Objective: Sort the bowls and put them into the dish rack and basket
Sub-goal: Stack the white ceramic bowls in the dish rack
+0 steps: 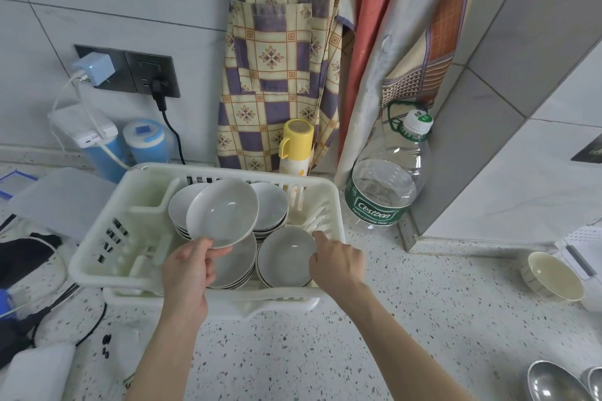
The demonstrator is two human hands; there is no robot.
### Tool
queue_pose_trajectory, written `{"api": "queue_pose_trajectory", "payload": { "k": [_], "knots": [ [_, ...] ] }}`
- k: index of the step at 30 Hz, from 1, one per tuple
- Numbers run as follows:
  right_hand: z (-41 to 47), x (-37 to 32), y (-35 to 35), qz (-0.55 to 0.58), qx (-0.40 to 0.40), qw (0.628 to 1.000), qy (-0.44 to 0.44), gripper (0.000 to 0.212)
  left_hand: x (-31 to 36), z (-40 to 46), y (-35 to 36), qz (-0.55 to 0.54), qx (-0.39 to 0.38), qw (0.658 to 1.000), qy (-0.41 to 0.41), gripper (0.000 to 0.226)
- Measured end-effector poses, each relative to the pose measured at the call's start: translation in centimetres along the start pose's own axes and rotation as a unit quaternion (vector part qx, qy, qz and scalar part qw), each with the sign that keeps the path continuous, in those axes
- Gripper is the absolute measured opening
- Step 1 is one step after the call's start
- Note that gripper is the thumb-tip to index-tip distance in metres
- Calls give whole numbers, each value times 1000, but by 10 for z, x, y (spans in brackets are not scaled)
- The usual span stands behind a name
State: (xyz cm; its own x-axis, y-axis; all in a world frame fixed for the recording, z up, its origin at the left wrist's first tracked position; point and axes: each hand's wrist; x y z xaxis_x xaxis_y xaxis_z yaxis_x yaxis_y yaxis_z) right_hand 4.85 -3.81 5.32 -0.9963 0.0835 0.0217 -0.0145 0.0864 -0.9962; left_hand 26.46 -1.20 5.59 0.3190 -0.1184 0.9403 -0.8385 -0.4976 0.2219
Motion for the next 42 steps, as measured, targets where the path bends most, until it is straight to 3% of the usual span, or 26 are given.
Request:
{"api": "queue_pose_trajectory", "payload": {
  "k": [7, 16, 20, 22, 24, 27, 29, 32, 37, 42],
  "knots": [
    [-1, -3, 4, -15, 14, 1000, 15, 32, 7, -7, 1, 1, -22, 1000, 2, 13],
    [2, -4, 8, -76, -10, 997, 5, 46, 12, -14, 9, 67, -40, 997, 22, 15],
    [-1, -8, 5, -72, -13, 997, 9, 41, 8, -17, 14, 114, -56, 992, 24, 14],
    [-4, -8, 4, -25, -2, 999, 20, 39, 7, -19, 17, 146, -63, 987, 29, 14],
    [-8, -2, 2, 90, 32, 995, 38, 35, 5, -22, 19, 181, -68, 981, 33, 15],
    [-11, 13, -5, 334, 30, 941, 49, 35, 0, -23, 21, 223, -92, 970, 24, 16],
    [-13, 18, -12, 411, -17, 911, 34, 32, -5, -23, 25, 234, -108, 966, 5, 19],
    [-15, 18, -18, 398, -48, 916, 15, 32, -13, -22, 32, 249, -120, 961, -7, 26],
    [-12, 15, -14, 293, -42, 955, 13, 45, -23, -22, 39, 311, -142, 940, 18, 37],
    [-9, 12, -10, 274, -30, 960, 46, 50, -26, -23, 43, 374, -166, 911, 54, 32]
  ]
}}
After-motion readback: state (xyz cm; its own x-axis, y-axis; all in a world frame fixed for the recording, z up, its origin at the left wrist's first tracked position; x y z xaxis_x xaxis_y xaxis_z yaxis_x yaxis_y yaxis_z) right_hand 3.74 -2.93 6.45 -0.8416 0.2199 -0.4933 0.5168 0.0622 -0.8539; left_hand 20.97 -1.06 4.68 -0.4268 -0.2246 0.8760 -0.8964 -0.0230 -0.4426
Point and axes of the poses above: each hand's wrist, its own z-axis towards the middle knuckle, its own y-axis out of the palm, x = y × z, and after that the axes turned 5 degrees about y, right-handed
